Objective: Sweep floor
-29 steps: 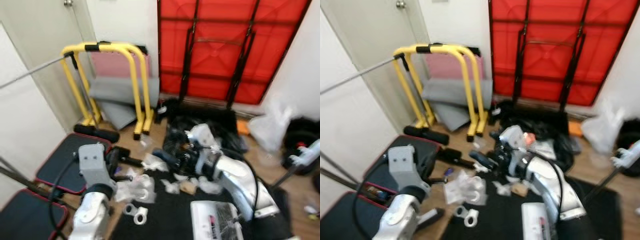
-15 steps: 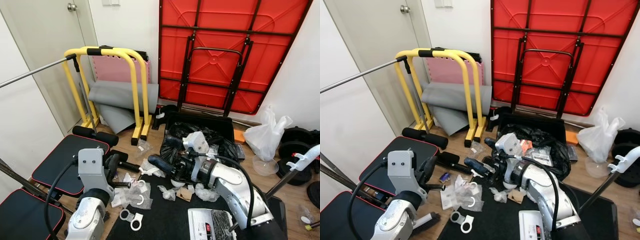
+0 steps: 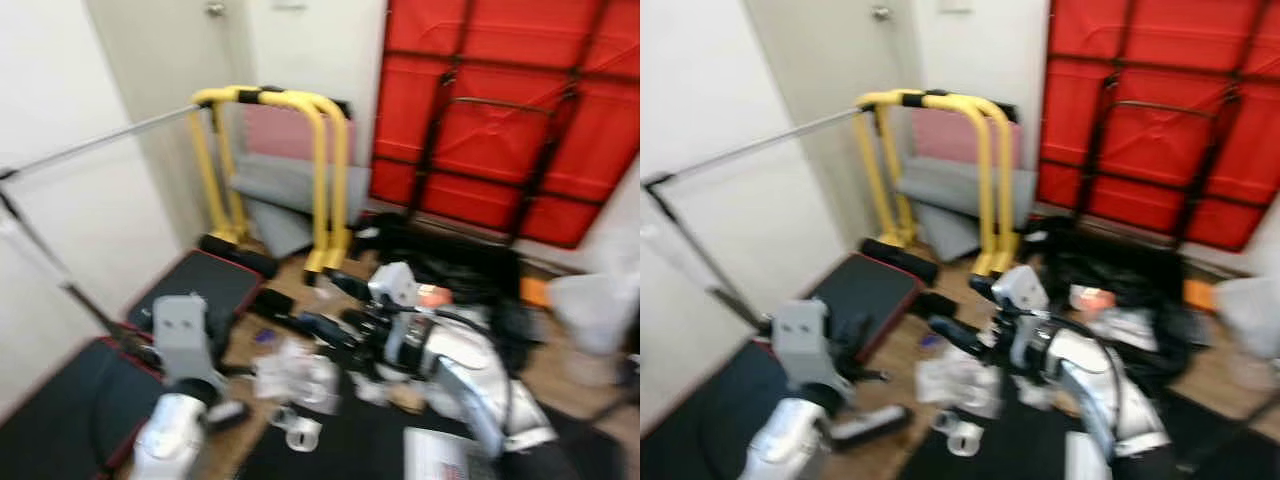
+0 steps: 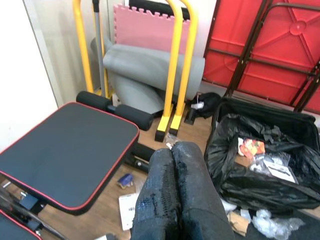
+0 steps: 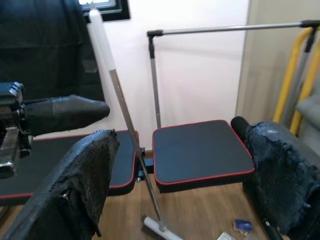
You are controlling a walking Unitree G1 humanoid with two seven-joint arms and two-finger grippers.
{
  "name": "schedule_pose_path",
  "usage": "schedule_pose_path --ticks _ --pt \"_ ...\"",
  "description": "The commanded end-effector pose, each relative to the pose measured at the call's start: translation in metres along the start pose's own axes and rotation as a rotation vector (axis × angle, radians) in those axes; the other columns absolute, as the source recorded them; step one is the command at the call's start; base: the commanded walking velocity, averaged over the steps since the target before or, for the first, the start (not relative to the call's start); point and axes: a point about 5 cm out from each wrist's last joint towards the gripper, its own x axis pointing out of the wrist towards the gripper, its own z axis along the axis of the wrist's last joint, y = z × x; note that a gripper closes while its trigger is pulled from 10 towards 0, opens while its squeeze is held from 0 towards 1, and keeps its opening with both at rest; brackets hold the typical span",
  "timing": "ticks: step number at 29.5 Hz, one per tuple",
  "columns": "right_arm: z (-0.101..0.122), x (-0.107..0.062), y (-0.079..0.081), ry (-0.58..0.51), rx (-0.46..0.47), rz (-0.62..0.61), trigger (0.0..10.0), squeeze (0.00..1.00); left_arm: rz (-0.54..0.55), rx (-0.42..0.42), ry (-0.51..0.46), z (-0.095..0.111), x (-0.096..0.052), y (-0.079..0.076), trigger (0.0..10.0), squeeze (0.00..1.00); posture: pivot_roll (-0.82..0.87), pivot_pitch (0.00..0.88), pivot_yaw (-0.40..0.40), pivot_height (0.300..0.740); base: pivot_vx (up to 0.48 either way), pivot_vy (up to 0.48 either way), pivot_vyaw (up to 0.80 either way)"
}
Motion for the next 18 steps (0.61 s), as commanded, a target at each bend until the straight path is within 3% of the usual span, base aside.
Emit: schedule_pose_path --ticks 1,18 --pt "-0.0009 0.0025 0.0014 0.004 0.009 0.008 10.0 0.00 -0.014 0.000 0.022 -0.0034 -0.0001 0.0018 10.0 0.00 -0.08 0.000 -0.045 0.740 0.000 0.000 0.71" --pt "-0.0025 0.0028 0.0003 0.009 0.028 0.006 10.0 0.00 -0.013 0.001 0.024 -0.0038 0.0001 0.0018 10.0 0.00 -0.08 0.000 -0.047 0.740 0.000 0.000 0.71"
